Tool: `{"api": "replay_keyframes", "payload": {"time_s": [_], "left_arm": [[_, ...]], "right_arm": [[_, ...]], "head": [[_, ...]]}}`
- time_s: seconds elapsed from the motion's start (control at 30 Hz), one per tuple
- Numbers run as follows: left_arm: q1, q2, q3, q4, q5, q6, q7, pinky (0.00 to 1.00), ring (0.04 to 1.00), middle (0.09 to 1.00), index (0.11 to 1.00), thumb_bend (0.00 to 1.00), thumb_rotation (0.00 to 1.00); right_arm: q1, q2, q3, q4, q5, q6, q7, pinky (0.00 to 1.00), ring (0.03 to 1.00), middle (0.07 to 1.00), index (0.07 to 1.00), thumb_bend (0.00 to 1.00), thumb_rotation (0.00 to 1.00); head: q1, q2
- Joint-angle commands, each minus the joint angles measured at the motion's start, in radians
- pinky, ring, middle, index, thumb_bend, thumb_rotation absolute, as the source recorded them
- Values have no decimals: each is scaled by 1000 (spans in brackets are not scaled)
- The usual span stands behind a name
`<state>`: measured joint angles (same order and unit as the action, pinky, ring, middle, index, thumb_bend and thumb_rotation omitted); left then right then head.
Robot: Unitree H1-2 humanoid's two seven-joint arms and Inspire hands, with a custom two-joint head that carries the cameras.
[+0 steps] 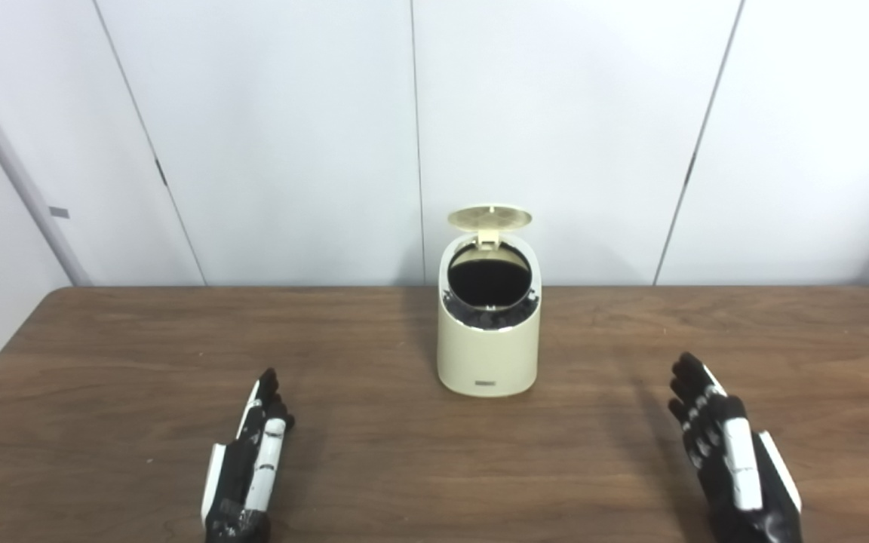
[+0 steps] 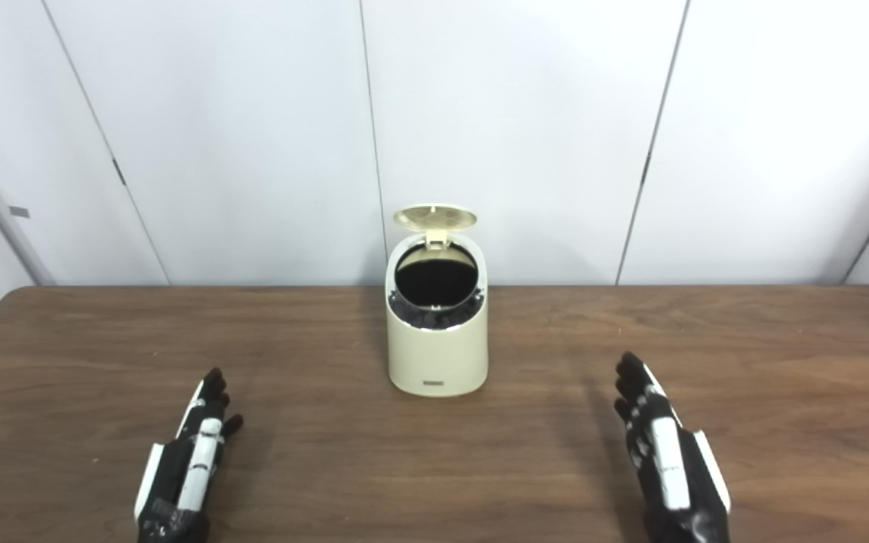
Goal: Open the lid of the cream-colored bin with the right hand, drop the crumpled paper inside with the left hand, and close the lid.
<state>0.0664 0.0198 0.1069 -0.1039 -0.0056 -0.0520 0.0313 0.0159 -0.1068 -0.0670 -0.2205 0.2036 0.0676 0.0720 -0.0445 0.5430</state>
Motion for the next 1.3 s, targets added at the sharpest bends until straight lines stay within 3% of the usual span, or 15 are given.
{"api": "replay_keyframes", "payload": {"time_s": [0.0, 0.07, 0.1, 0.17, 0.3, 0.4, 0.53, 0.7, 0.87, 1.0, 1.27], "left_arm": [[-54, 11, 4, 231, -5, -128, 5, 1000, 998, 1000, 1000, 483, 814], [-58, 9, 4, 258, -9, -149, 4, 984, 981, 983, 979, 647, 828], [-40, 4, -1, 206, -5, -125, 5, 994, 987, 989, 985, 662, 844], [-7, -7, -8, 107, 0, -80, 5, 999, 994, 995, 996, 561, 818], [11, -12, -14, 51, -4, -50, 7, 1000, 995, 996, 1000, 483, 778], [15, -10, -15, 41, -10, -35, 1, 1000, 1000, 1000, 1000, 454, 772], [18, -3, -12, 36, -22, -32, -7, 1000, 1000, 1000, 1000, 425, 757], [18, -1, 0, 34, -60, -41, -13, 1000, 992, 996, 1000, 380, 724], [16, 1, 6, 32, -74, -31, -11, 1000, 990, 993, 1000, 365, 720], [18, 8, 0, 30, -71, -25, -17, 1000, 998, 998, 1000, 363, 721], [24, 6, -12, 19, -67, -15, -19, 1000, 1000, 1000, 1000, 349, 719]], "right_arm": [[-63, -14, 1, -47, -16, 1, 2, 984, 979, 956, 937, 578, 922], [-92, -23, 4, -47, -36, 1, 3, 980, 976, 953, 938, 571, 930], [-108, -27, 6, -43, -51, -1, 2, 980, 976, 954, 938, 576, 937], [-139, -34, 9, -38, -72, 5, 0, 975, 971, 948, 925, 610, 917], [-205, -49, 22, -38, -121, 30, 3, 970, 969, 951, 923, 602, 913], [-246, -56, 36, -36, -156, 41, 1, 952, 954, 935, 906, 550, 932], [-309, -80, 86, -57, -251, 94, 14, 958, 962, 939, 898, 595, 975], [-398, -118, 157, -96, -374, 183, 51, 924, 969, 952, 925, 536, 1000], [-457, -130, 191, -109, -455, 250, 64, 889, 943, 940, 904, 551, 999], [-501, -152, 226, -96, -528, 256, 86, 902, 947, 947, 910, 528, 1000], [-574, -157, 249, -26, -577, 227, 106, 899, 935, 940, 918, 545, 1000]], "head": [[-4, 0], [-9, -1], [-12, -2], [-20, -7], [-31, -13], [-42, -20], [-69, -25], [-94, -27], [-100, -32], [-99, -32], [-81, -41]]}}
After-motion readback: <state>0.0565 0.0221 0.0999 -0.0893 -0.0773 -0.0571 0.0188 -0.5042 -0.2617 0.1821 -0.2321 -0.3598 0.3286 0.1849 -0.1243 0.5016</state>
